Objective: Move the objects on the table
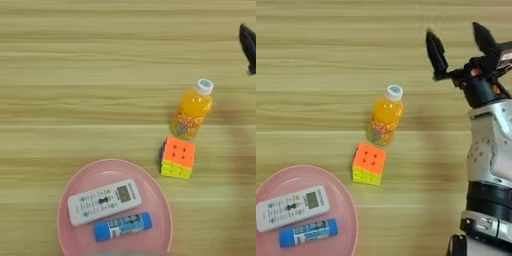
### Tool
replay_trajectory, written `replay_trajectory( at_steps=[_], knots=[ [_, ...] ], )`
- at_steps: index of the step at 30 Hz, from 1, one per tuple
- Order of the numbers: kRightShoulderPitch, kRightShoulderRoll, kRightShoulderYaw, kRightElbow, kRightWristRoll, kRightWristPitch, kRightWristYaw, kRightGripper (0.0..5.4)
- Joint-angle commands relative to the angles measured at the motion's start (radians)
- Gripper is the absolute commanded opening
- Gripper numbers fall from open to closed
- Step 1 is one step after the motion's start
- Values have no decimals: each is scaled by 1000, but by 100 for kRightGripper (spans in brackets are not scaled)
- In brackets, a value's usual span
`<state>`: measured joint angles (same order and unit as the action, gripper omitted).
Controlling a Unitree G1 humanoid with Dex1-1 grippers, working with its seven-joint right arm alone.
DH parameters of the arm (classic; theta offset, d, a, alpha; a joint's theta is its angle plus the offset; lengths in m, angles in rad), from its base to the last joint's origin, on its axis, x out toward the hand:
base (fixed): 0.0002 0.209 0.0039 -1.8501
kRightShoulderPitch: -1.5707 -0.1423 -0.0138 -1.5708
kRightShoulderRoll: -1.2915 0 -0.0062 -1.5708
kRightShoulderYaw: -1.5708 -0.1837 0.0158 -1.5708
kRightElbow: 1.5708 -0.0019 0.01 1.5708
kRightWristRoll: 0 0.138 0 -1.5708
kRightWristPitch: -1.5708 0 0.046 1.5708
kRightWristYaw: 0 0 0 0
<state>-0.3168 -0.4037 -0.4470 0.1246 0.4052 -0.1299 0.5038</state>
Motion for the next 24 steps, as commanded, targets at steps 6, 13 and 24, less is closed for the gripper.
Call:
replay_trajectory(
  at_steps=[6, 13, 24],
  knots=[
    [4, 20, 11, 56, -236, -190, -243, 538],
    [53, 40, 43, 81, -282, -252, -279, 538],
    [161, 102, 100, 94, -313, -359, -302, 538]
  ],
)
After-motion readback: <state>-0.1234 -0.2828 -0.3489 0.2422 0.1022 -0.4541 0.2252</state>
